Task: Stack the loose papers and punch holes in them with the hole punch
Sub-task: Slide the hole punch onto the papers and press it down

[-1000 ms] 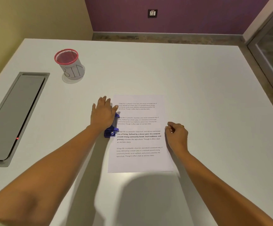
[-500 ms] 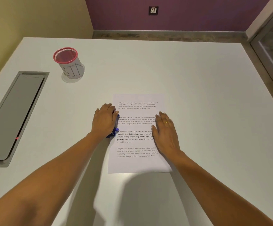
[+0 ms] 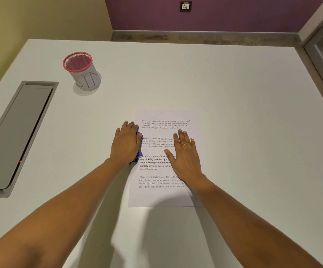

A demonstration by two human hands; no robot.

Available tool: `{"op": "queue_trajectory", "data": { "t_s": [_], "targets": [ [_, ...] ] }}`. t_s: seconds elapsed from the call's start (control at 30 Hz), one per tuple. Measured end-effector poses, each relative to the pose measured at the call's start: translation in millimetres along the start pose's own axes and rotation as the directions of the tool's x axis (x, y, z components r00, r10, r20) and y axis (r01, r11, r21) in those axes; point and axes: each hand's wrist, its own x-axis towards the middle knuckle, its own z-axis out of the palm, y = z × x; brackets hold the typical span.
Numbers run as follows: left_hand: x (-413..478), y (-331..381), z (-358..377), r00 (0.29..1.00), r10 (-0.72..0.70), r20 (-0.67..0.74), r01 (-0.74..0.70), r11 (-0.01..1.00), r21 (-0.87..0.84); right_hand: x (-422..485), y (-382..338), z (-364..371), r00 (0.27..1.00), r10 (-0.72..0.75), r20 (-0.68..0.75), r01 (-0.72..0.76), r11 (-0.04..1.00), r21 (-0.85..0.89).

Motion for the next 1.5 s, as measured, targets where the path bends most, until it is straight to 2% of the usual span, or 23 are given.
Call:
{"op": "queue_trajectory", "data": {
  "t_s": [0.5, 0.63, 0.77, 0.87, 1.17, 1.5],
  "targets": [
    [2.0, -1.3, 5.1, 0.999, 0.023, -0.035, -0.023, 0.999, 0.026, -1.3, 0.3, 7.3, 0.999, 0.006, -0.033, -0.008, 0.998, -0.056],
    [4.4, 0.2, 4.9, 0.999, -0.029, -0.015, 0.029, 0.999, 0.022, -0.4, 1.3, 8.4, 0.999, 0.008, -0.039, -0.010, 0.999, -0.054],
    [18.2, 1.0, -3.2, 0.991, -0.109, -0.074, 0.106, 0.993, -0.047, -1.7, 0.9, 8.4, 0.999, 0.003, -0.049, -0.006, 0.998, -0.057],
    [26.9, 0.3, -4.4, 0.986, -0.157, -0.050, 0.155, 0.987, -0.033, -1.3, 1.0, 8.4, 0.999, 0.004, -0.045, -0.007, 0.998, -0.055],
    [28.2, -2.3, 7.3, 0.988, -0.118, -0.100, 0.127, 0.988, 0.085, -1.9, -0.3, 7.0, 0.998, 0.006, -0.057, -0.010, 0.998, -0.067],
    [28.8, -7.7, 13.8, 0.986, -0.125, -0.111, 0.131, 0.990, 0.048, -1.7, -0.4, 6.0, 0.998, -0.001, -0.066, -0.004, 0.997, -0.073]
  ]
}}
